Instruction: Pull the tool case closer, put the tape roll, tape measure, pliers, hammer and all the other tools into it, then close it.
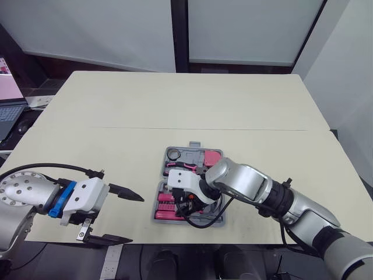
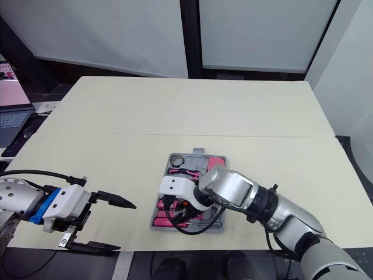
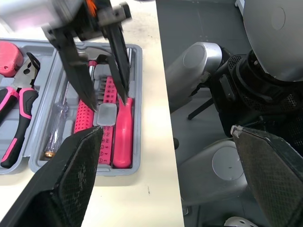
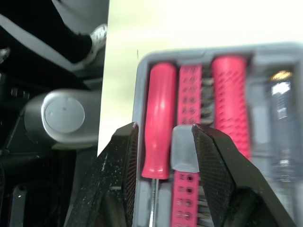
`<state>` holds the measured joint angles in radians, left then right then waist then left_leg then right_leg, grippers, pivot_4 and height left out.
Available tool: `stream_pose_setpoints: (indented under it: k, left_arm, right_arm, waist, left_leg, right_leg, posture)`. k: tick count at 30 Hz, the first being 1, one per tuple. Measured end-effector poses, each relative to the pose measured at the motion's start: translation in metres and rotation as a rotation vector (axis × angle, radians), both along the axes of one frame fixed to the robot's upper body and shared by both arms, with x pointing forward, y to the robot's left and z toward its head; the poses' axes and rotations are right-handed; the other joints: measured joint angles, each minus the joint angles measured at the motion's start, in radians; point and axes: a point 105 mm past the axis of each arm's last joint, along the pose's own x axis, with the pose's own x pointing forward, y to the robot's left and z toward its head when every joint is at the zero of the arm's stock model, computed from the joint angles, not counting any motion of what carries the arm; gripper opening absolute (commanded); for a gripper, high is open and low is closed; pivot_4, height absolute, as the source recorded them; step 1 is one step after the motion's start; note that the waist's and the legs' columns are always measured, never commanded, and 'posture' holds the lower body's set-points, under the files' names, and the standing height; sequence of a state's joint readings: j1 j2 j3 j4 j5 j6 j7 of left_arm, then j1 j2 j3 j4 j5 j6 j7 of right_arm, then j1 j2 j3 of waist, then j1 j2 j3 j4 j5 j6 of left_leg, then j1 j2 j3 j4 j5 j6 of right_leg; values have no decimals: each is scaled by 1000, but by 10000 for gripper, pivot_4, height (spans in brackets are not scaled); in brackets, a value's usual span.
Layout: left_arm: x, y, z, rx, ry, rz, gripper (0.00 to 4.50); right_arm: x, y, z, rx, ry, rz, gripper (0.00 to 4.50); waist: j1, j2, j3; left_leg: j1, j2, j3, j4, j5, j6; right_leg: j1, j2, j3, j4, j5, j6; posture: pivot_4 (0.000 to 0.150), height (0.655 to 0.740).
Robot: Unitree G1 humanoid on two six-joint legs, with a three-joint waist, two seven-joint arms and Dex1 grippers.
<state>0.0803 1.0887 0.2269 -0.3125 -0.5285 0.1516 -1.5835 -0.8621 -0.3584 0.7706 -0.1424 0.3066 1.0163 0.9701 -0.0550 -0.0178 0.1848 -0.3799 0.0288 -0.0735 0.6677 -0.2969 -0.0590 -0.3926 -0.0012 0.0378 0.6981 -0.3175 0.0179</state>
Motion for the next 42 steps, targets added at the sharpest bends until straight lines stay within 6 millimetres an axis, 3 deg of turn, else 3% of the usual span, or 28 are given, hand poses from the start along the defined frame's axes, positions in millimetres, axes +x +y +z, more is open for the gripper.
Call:
stream_pose_setpoints:
  k: [1,5,11,18,27,30,33,36,40,42]
  left_arm:
    - [0,0,0,0,2,0,45000]
    - [1,0,0,0,0,-2,45000]
    - [2,-2,-1,1,1,-16,45000]
    - [5,-1,1,-1,-9,-4,45000]
    - [4,0,-3,-2,5,9,45000]
    - [9,0,-3,-23,-6,67,45000]
    - [25,3,-4,-62,-40,194,45000]
    - [45,15,-7,-39,-105,334,45000]
    - [67,31,-17,-32,-147,500,35730]
    - [77,31,-22,-20,-159,535,29563]
  right_arm:
    - [0,-4,2,22,-12,24,19995]
    - [-8,-20,-12,73,-107,193,12031]
    - [-15,-17,-29,117,-139,264,190]
    - [-9,-13,-49,91,-164,234,190]
    - [-8,-12,-50,87,-177,263,190]
    - [-2,-16,-34,153,-139,209,190]
    - [15,-21,10,273,-178,108,190]
    - [37,-48,28,247,-257,-24,190]
    - [63,-113,18,70,-282,-279,0]
    - [63,-130,17,31,-298,-325,0]
  waist:
    - [0,0,0]
    - [0,0,0]
    - [-5,0,0]
    - [-1,0,0]
    - [-1,0,0]
    - [0,0,0]
    - [1,0,0]
    - [5,0,0]
    - [19,0,0]
    - [22,0,0]
  left_leg:
    - [0,0,0,0,0,0]
    - [0,0,1,0,0,0]
    - [2,1,1,0,0,0]
    - [1,0,2,0,0,0]
    - [4,0,1,0,0,0]
    - [4,0,1,0,0,0]
    - [3,0,0,0,0,0]
    - [3,0,0,0,0,0]
    - [1,-1,0,0,0,0]
    - [1,-1,1,0,0,0]
  right_leg:
    - [0,0,0,0,0,0]
    - [1,0,0,-1,0,0]
    - [1,3,1,1,0,0]
    - [1,3,1,1,0,0]
    - [3,3,1,1,0,0]
    - [3,2,1,1,0,0]
    - [3,1,1,1,0,0]
    - [3,0,1,0,0,0]
    - [3,0,1,-1,0,0]
    - [2,-1,1,-1,0,0]
  posture:
    - [1500,7400]
    - [1500,7400]
    - [1500,7400]
    - [1500,7400]
    - [1500,7400]
    - [1500,7400]
    - [1500,7400]
    - [1500,7400]
    - [1500,7400]
    - [1500,7400]
